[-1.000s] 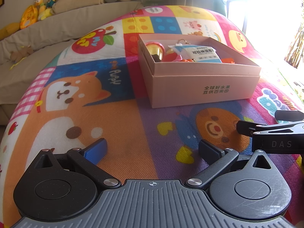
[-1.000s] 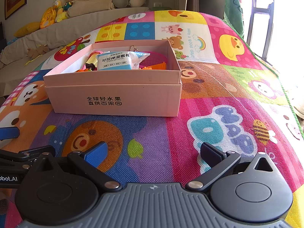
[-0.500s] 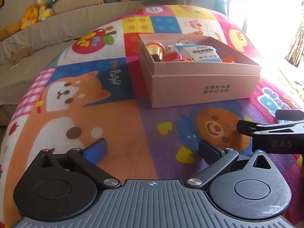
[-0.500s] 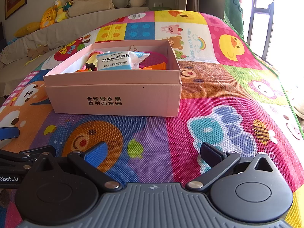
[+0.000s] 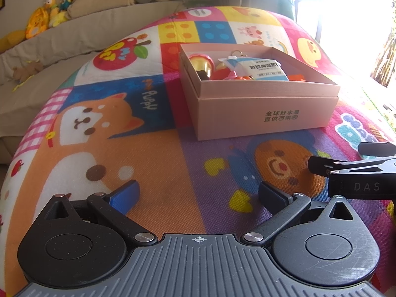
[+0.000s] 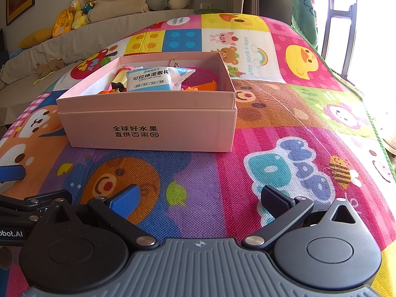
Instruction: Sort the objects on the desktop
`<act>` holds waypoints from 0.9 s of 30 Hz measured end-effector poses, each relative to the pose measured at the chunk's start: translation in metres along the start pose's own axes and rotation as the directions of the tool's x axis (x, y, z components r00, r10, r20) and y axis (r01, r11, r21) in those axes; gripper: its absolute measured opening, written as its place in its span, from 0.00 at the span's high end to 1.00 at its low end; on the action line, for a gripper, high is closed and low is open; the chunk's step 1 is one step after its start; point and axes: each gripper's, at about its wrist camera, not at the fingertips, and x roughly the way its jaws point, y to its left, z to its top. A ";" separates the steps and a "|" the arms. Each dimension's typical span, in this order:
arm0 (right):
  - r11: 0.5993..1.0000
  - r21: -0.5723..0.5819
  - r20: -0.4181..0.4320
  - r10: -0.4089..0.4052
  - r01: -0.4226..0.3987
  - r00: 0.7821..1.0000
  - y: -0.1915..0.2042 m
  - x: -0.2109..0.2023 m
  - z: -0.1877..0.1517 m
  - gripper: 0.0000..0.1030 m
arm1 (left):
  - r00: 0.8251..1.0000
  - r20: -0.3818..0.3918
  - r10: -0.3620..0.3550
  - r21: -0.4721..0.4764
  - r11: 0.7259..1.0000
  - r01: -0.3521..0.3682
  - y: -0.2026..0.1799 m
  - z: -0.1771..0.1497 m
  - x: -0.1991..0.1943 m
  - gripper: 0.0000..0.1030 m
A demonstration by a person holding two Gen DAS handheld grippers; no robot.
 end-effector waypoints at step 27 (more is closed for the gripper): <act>1.000 0.000 0.000 0.000 0.000 1.000 0.001 0.000 0.000 0.00 | 1.000 -0.003 -0.014 -0.005 1.000 0.014 0.002 0.001 0.000 0.00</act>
